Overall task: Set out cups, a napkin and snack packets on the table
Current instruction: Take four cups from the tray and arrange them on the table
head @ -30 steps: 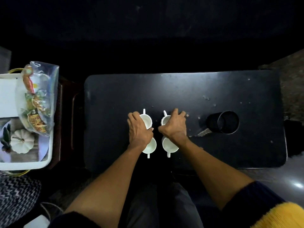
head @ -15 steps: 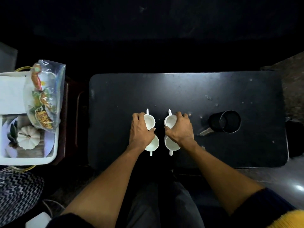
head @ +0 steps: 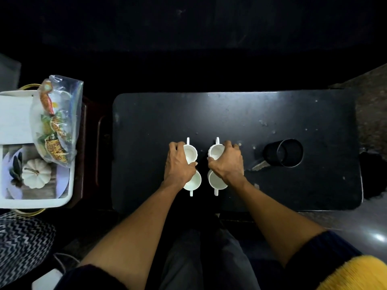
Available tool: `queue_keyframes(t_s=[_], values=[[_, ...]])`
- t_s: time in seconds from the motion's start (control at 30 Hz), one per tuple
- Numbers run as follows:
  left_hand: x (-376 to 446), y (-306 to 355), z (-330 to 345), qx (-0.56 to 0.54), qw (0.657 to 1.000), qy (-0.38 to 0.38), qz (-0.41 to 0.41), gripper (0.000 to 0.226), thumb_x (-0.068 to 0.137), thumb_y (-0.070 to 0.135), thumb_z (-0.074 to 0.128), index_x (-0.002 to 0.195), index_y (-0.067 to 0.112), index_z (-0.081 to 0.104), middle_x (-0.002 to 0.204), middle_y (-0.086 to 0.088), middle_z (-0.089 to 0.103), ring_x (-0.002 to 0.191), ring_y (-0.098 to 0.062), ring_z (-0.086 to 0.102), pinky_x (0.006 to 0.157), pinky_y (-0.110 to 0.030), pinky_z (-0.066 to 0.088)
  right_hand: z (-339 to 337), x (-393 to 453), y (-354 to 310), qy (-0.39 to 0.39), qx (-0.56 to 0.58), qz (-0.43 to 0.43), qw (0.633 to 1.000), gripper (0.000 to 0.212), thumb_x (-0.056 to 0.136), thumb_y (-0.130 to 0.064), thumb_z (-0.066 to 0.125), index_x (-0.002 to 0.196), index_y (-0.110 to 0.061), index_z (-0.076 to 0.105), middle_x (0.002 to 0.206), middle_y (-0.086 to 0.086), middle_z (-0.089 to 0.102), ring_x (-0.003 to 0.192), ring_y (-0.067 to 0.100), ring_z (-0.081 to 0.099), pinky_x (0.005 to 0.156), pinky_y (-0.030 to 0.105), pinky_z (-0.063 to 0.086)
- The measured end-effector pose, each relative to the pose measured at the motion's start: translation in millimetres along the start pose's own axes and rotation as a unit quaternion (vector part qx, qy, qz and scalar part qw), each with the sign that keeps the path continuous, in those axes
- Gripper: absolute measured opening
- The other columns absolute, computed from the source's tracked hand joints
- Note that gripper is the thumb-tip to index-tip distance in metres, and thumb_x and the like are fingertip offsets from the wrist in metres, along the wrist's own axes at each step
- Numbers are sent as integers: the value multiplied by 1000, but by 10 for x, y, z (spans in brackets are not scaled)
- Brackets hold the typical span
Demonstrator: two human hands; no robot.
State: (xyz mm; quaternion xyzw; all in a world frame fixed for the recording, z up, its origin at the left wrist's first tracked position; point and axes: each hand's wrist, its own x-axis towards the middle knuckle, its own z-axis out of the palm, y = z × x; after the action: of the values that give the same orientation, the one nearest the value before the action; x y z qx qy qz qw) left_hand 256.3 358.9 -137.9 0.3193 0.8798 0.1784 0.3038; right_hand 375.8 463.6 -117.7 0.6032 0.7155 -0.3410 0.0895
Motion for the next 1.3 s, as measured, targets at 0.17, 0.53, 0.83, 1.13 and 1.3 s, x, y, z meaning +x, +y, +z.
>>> queue_keyframes(t_s=[0.17, 0.53, 0.83, 1.13, 1.3], values=[[7, 7, -10, -3, 1000, -3, -4, 64, 69, 27, 88, 118, 16, 48, 121, -3, 41, 102, -25, 57, 85, -38, 51, 8, -6, -9, -6, -1, 3, 1000, 71, 67, -40, 78, 126, -12, 52, 118, 12, 55, 100, 33, 62, 81, 38, 52], [11, 16, -23, 3, 1000, -15, -3, 67, 70, 28, 88, 120, 14, 47, 122, -5, 42, 104, -28, 57, 84, -38, 48, 12, -12, 21, -10, -6, -8, 1000, 72, 68, -43, 79, 127, -12, 51, 119, 13, 55, 102, 34, 62, 83, 40, 52], [0, 84, -240, 14, 999, -38, -11, 85, 73, 34, 83, 140, 13, 35, 136, -7, 36, 120, -29, 50, 92, -46, 50, -93, -86, -114, 3, -101, -106, 989, 69, 78, -49, 66, 130, -13, 39, 123, 14, 44, 111, 33, 50, 82, 44, 53], [-143, -56, -1045, 4, 999, 38, -18, 80, 84, 32, 72, 148, 16, 28, 145, -5, 33, 128, -28, 46, 102, -45, 45, -196, -188, -1071, -22, -148, -294, 944, 65, 89, -42, 55, 144, -13, 37, 133, 16, 44, 117, 33, 49, 93, 43, 49], [-260, -441, -1597, -13, 994, 98, -46, 73, 87, 29, 68, 148, 16, 30, 144, -6, 34, 125, -31, 49, 95, -50, 48, 36, -505, -1872, -49, -150, -361, 919, 67, 89, -40, 56, 146, -13, 36, 134, 15, 44, 121, 34, 46, 93, 43, 46]])
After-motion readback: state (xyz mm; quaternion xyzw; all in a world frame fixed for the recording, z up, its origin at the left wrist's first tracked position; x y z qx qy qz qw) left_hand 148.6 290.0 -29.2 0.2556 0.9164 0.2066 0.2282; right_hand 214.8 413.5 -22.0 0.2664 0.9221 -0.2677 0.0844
